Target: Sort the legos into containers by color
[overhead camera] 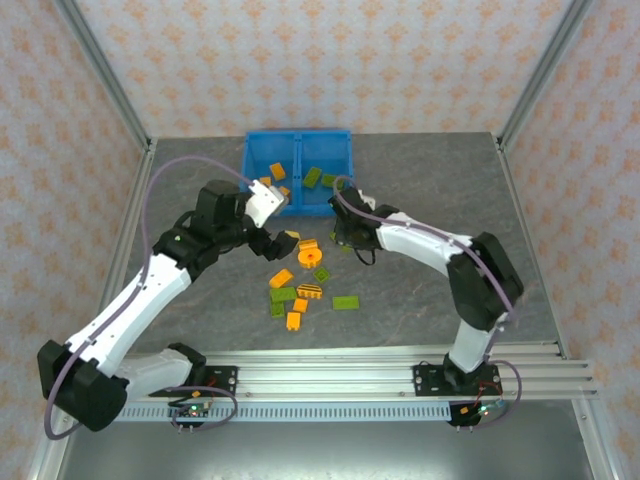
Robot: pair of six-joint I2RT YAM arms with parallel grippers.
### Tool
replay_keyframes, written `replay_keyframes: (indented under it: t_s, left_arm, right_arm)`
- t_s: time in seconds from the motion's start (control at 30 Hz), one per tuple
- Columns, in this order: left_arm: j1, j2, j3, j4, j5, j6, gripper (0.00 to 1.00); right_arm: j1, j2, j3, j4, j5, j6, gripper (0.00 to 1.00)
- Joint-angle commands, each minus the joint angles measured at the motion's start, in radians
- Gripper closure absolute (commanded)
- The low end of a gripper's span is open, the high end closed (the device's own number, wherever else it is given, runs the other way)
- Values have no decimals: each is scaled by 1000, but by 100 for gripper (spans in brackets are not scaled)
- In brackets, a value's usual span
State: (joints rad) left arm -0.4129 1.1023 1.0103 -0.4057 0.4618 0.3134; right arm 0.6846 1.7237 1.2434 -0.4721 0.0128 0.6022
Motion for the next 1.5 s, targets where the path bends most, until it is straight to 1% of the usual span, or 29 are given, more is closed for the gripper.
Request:
replay_keyframes:
  t_s: [0.0,0.07,0.13,0.27,0.4,0.5,0.67,0.83,0.93,1.0,1.1,1.2,1.3,1.37,1.47]
  left_arm:
    - [-3,-54,-18,69,-5,30,0]
    - [-3,-70,-20,61,35,54,0]
    - [-2,-76,-19,51,58,67,0]
    - [-2,-66,4,-6,62,100,0]
    - [-2,-65,22,-41,18,102,0]
    - [-2,-80,16,-39,-46,96,0]
    - [-3,-110,-7,-15,-147,90,0]
    - [-1,-143,-22,-22,-143,117,0]
    - [-3,-145,-23,-41,-147,138,0]
    - [-1,-140,-18,-51,-152,141,0]
    - [-2,-142,-18,-51,-137,142,0]
    - [-2,-144,-18,-58,-140,143,0]
    - [-3,-144,-18,-67,-167,139,0]
    - [-3,-148,-25,-63,-171,139,0]
    - [-4,-151,-28,-60,-156,136,0]
  right_arm:
    - [22,-101,79,-13,156,-103,76]
    - [36,-103,149,5,193,-184,76]
    - [47,-71,226,25,216,-253,76]
    - [34,76,420,16,227,-303,76]
    - [-5,241,577,-19,177,-293,76]
    - [-31,362,684,-38,175,-306,75]
    - [-58,594,920,-138,179,-309,76]
    - [-73,741,1038,-183,190,-267,72]
    - [-75,798,1108,-215,148,-252,68]
    - [-73,806,1127,-220,122,-246,65]
    - [-73,784,1126,-220,135,-242,60]
    - [-74,749,1122,-233,141,-240,60]
    - [-73,668,1085,-242,135,-227,60]
    - [-68,581,1009,-221,134,-217,60]
    - [-56,367,760,-126,150,-166,59]
